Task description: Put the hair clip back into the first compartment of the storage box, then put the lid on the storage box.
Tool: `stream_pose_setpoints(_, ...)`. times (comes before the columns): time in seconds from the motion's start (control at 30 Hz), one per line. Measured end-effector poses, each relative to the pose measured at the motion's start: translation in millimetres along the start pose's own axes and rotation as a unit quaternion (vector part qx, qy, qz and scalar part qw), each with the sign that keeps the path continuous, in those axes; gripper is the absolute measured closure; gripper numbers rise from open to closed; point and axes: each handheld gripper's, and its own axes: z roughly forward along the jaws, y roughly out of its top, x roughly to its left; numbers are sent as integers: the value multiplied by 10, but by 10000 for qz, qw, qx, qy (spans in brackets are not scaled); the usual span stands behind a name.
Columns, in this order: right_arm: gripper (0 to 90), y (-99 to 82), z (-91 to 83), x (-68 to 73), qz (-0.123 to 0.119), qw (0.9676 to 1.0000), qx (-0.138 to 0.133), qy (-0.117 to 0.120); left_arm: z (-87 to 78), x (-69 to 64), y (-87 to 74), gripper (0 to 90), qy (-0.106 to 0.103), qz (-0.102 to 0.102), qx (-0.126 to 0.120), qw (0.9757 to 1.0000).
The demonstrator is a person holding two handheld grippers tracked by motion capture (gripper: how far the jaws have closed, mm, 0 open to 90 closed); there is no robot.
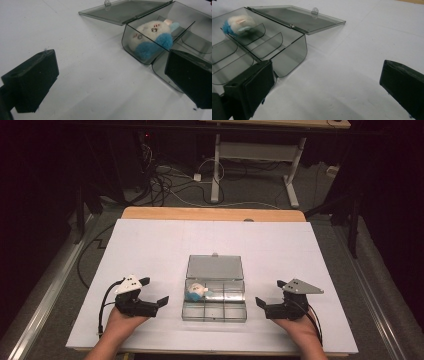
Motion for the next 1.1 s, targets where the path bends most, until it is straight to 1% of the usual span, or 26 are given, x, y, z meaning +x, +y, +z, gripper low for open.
stream_pose_setpoints(0.03,4,9,-2,4,33,10000,3,15,19,11,21,0,-33,-39,12,10000)
stream_pose_setpoints(0.07,4,19,-4,5,3,10000,-10,11,44,17,43,0,-21,-51,28,10000)
stream_pose_setpoints(0.13,4,32,-5,6,-9,10000,-24,-15,103,20,81,0,4,-18,71,10000)
stream_pose_setpoints(0.23,4,35,24,-3,-17,10000,24,-8,200,23,122,0,-29,14,87,10000)
stream_pose_setpoints(0.27,4,44,37,-13,-10,10000,63,3,227,33,147,0,-50,-10,120,9999)
stream_pose_setpoints(0.33,4,78,46,-32,16,10000,75,-6,259,51,216,0,-26,26,167,9999)
stream_pose_setpoints(0.37,4,95,51,-40,32,10000,82,-19,269,53,244,0,-13,38,145,9999)
stream_pose_setpoints(0.43,4,110,73,-46,27,9999,88,-75,300,60,287,0,-63,20,137,9999)
stream_pose_setpoints(0.5,4,116,110,-44,101,9998,146,-53,331,71,330,0,-121,-21,85,9999)
stream_pose_setpoints(0.53,4,125,125,-40,77,9998,153,-56,346,79,348,0,-134,-12,65,9999)
stream_pose_setpoints(0.57,4,136,138,-42,33,9999,140,-57,363,86,367,0,-128,-31,86,9999)
stream_pose_setpoints(0.67,4,163,175,-52,70,9998,157,-59,430,117,409,0,-208,-111,98,9997)
stream_pose_setpoints(0.7,4,172,187,-62,92,9998,161,-73,455,127,424,0,-227,-103,103,9996)
stream_pose_setpoints(0.77,4,190,211,-92,93,9997,155,-149,503,147,459,0,-238,-81,135,9996)
stream_pose_setpoints(0.87,4,219,242,-124,146,9996,128,-184,570,171,525,0,-260,-58,145,9995)
stream_pose_setpoints(0.93,4,237,266,-134,235,9995,136,-178,605,188,567,0,-265,-34,164,9995)
stream_pose_setpoints(1.03,4,286,311,-140,218,9994,165,-199,642,220,606,0,-276,-75,134,9995)
stream_pose_setpoints(1.1,4,325,335,-131,232,9995,148,-184,669,241,614,0,-281,-137,106,9995)
